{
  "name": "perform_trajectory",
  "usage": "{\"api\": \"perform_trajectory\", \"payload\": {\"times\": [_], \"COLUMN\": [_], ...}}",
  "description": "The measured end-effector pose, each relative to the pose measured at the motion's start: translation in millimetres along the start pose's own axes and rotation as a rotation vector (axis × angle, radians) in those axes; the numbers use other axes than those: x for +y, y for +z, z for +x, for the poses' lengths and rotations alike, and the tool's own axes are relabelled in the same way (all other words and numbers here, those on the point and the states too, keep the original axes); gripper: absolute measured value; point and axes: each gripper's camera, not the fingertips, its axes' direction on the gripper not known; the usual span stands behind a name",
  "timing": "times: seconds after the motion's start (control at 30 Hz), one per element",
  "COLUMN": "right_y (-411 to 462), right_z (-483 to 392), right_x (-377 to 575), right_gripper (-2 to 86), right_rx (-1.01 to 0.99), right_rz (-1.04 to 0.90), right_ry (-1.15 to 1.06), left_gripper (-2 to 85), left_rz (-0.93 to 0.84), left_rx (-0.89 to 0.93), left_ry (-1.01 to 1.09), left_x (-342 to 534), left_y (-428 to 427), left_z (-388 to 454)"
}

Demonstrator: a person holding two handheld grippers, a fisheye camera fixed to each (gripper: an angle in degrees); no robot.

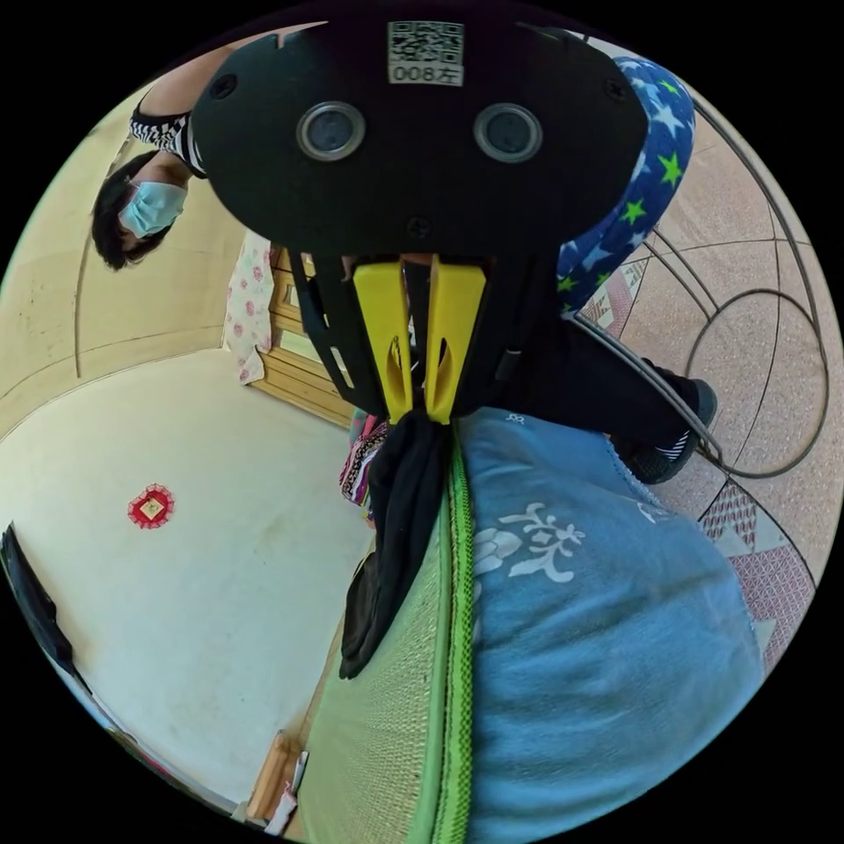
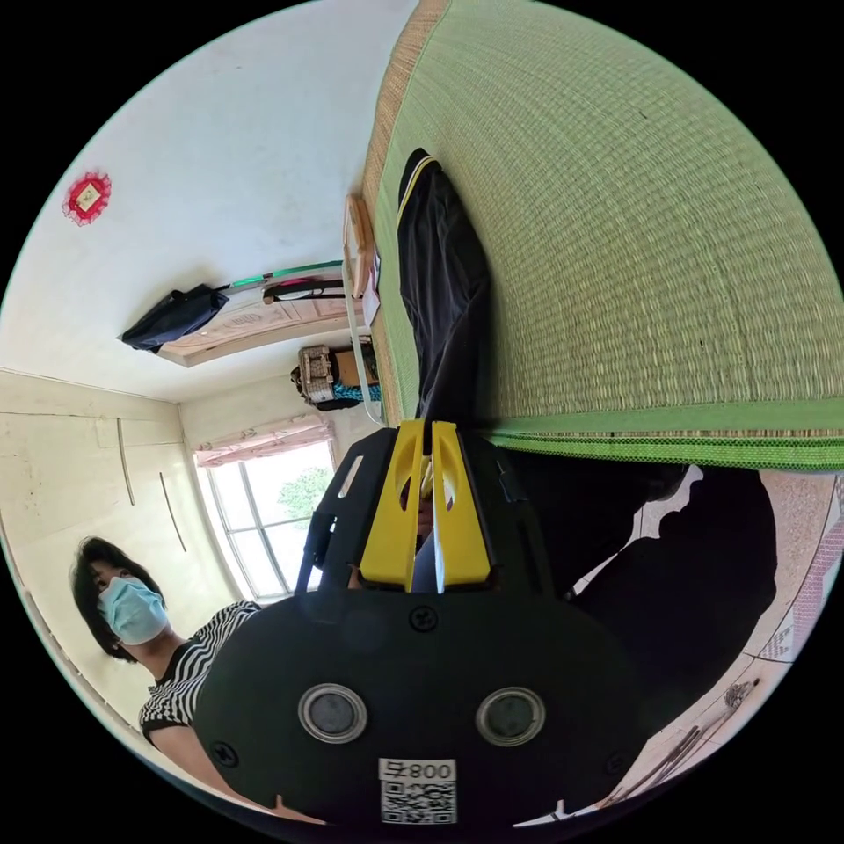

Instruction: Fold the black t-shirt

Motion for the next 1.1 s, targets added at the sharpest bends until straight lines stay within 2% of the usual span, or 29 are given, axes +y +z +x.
{"api": "perform_trajectory", "payload": {"times": [0.23, 0.5, 0.8, 1.1], "right_y": [-23, -64, -135, -238], "right_z": [-28, -56, -47, -62], "right_x": [9, 21, 24, -15], "right_gripper": [1.2, 1.1, 1.1, 0.9], "right_rx": [-0.025, -0.072, -0.062, -0.058], "right_rz": [0.009, 0.03, 0.065, 0.093], "right_ry": [-0.042, -0.108, -0.076, -0.103], "left_gripper": [2.9, 2.8, 2.9, 2.8], "left_rz": [0.017, -0.05, -0.161, -0.302], "left_rx": [0.018, -0.025, -0.085, -0.128], "left_ry": [0.082, 0.254, 0.223, 0.202], "left_x": [-39, -100, -178, -293], "left_y": [20, 63, 156, 303], "left_z": [-15, -14, -100, -190]}}
